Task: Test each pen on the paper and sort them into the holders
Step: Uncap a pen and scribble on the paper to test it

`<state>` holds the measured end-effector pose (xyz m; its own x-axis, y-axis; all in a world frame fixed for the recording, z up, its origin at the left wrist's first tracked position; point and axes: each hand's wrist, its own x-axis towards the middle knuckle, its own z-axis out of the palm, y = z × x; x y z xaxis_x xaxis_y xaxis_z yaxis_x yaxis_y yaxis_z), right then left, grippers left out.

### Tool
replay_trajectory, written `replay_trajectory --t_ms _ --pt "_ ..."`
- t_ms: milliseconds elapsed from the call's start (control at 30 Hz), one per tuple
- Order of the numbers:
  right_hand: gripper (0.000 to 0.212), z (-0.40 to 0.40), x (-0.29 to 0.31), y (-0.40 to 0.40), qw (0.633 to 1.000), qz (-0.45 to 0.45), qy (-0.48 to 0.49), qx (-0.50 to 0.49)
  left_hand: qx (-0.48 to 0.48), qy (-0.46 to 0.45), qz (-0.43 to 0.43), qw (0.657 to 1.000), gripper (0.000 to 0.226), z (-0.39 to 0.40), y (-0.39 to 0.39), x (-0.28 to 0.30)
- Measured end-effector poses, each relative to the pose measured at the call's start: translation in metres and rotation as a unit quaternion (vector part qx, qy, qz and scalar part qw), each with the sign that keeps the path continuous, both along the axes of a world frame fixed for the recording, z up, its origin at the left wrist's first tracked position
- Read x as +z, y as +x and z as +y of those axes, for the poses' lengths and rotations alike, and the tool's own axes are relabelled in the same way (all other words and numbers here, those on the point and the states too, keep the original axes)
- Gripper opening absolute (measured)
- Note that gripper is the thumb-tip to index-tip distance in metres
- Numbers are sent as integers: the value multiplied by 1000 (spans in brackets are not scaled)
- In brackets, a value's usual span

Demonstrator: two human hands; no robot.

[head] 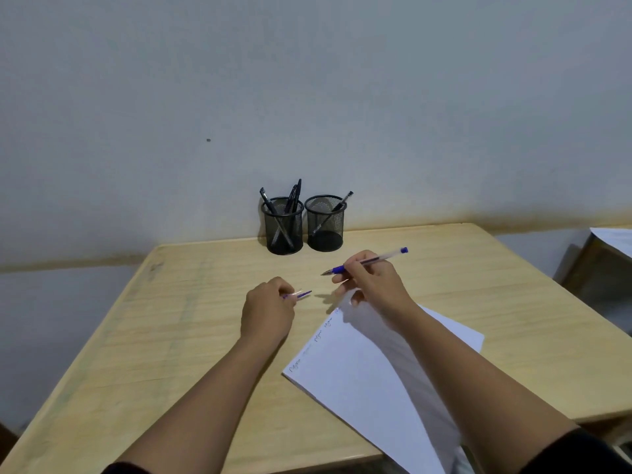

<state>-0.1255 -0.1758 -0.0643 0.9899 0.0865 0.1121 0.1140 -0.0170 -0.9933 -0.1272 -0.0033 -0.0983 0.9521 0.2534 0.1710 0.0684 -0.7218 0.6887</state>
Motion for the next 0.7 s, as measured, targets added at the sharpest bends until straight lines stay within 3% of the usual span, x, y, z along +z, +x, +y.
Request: replay_trajectory --t_ms 100,333,700 --pt "13 1 7 0 1000 -24 3 -4 5 -126 -11 992 8 0 -2 10" --pt "15 8 15 -2 999 -17 31 0 -31 -237 -42 970 10 -3 -13 29" --pt "16 13 19 -8 999 -30 21 36 -63 -241 -64 966 19 -12 -28 46"
